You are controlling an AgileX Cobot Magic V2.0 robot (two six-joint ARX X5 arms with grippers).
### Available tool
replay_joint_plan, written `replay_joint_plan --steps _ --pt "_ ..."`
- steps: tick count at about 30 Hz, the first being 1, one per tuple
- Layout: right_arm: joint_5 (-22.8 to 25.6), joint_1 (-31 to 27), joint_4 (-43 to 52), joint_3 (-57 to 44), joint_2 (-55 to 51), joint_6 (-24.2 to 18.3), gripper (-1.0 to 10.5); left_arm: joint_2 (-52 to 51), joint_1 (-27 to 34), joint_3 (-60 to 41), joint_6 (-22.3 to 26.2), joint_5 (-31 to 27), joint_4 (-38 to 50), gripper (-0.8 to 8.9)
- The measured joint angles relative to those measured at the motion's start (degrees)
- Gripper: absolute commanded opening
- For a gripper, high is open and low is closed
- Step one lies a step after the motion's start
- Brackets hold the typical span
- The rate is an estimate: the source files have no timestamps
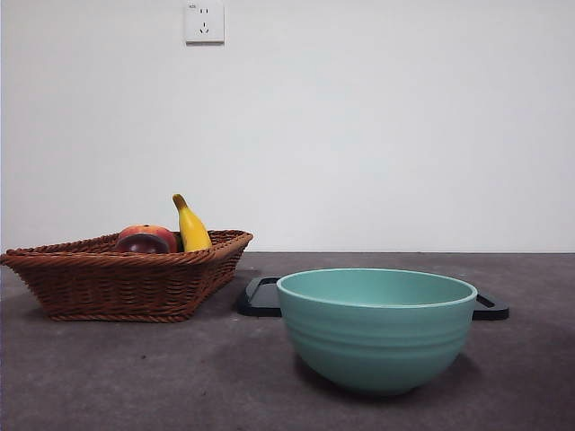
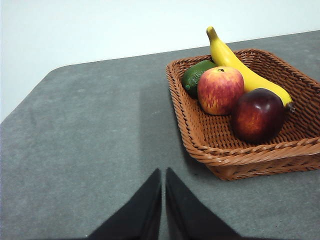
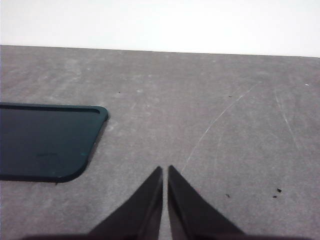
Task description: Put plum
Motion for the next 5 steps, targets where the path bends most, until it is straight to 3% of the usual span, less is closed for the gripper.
replay_joint_plan --steps 5 --pt "0.00 0.00 0.00 0.00 0.00 0.00 0.1 0.00 0.00 0.00 0.02 0.00 0.00 0.11"
